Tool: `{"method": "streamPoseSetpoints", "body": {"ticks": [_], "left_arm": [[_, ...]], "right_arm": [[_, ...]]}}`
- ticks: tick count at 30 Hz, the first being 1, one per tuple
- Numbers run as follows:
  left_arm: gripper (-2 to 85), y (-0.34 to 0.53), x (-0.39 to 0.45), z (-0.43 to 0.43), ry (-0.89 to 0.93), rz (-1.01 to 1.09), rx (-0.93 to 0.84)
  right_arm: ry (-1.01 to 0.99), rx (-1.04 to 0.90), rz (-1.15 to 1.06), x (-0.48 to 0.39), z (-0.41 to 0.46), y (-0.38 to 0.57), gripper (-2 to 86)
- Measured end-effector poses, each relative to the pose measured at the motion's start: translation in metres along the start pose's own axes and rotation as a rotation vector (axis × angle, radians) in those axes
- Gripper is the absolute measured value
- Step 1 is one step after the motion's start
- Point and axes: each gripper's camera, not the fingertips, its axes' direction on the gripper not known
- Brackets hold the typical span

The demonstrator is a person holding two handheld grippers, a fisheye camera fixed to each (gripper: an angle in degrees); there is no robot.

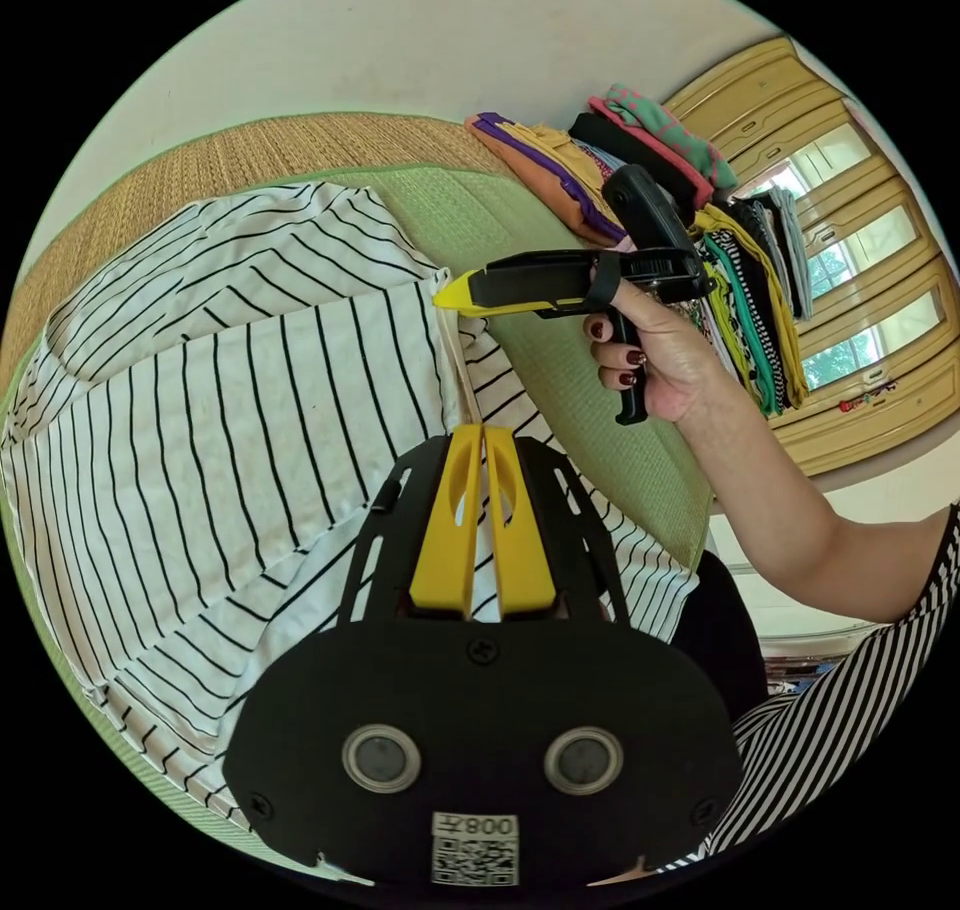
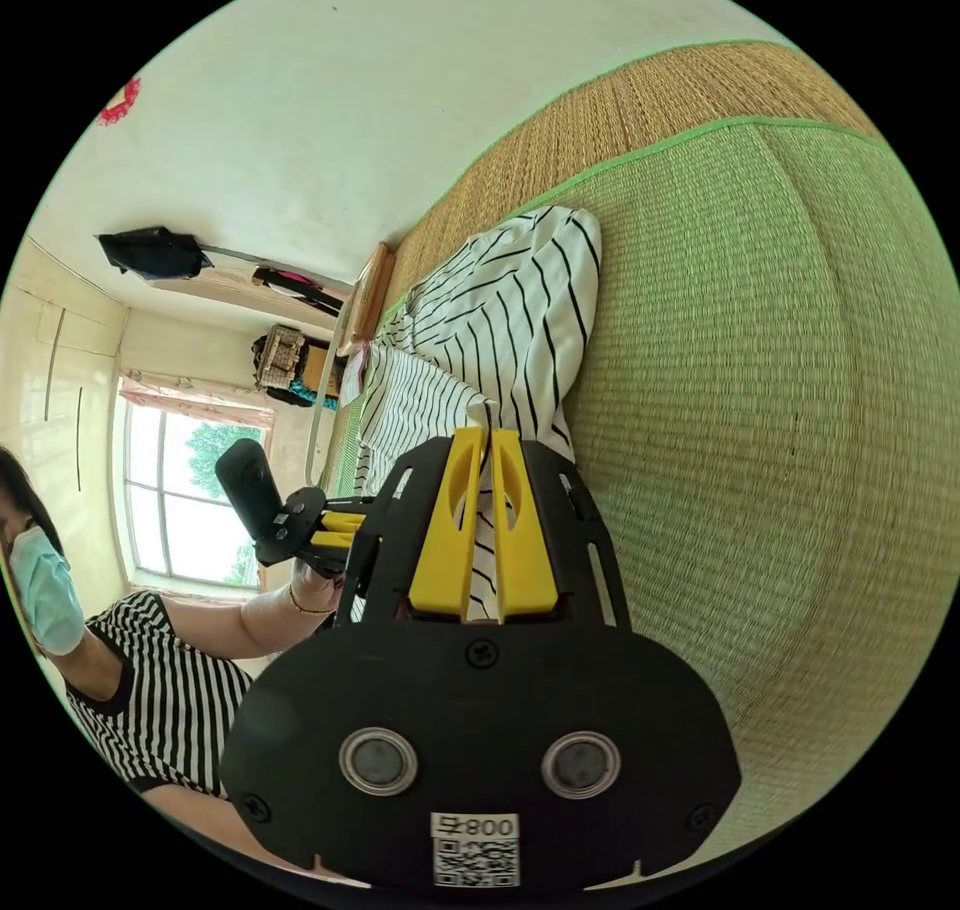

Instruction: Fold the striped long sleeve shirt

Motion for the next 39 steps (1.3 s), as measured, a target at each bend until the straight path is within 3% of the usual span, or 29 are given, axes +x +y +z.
{"method": "streamPoseSetpoints", "body": {"ticks": [11, 17, 24, 30, 34, 39], "left_arm": [[1.1, -0.008, 0.009, 0.036, 0.076, 0.000, -0.025], [0.9, 0.008, 0.010, 0.035, 0.070, -0.006, 0.061], [0.5, 0.036, -0.013, 0.070, 0.073, -0.062, 0.039], [1.5, 0.126, -0.051, 0.032, 0.048, -0.158, 0.225], [4.9, 0.238, -0.115, 0.002, 0.001, -0.415, 0.402], [8.0, 0.343, -0.185, 0.003, 0.081, -0.655, 0.598]], "right_arm": [[-0.006, 0.059, 0.019, 0.010, 0.019, 0.026, 1.1], [-0.020, 0.170, -0.033, -0.024, 0.007, 0.042, 0.3], [0.154, -0.039, -0.051, -0.064, 0.076, 0.016, 0.1], [0.168, 0.004, -0.097, -0.118, 0.084, 0.001, 0.2], [0.185, 0.000, -0.227, -0.190, 0.112, -0.033, 0.7], [0.159, -0.087, -0.361, -0.273, 0.188, -0.097, 2.7]]}}
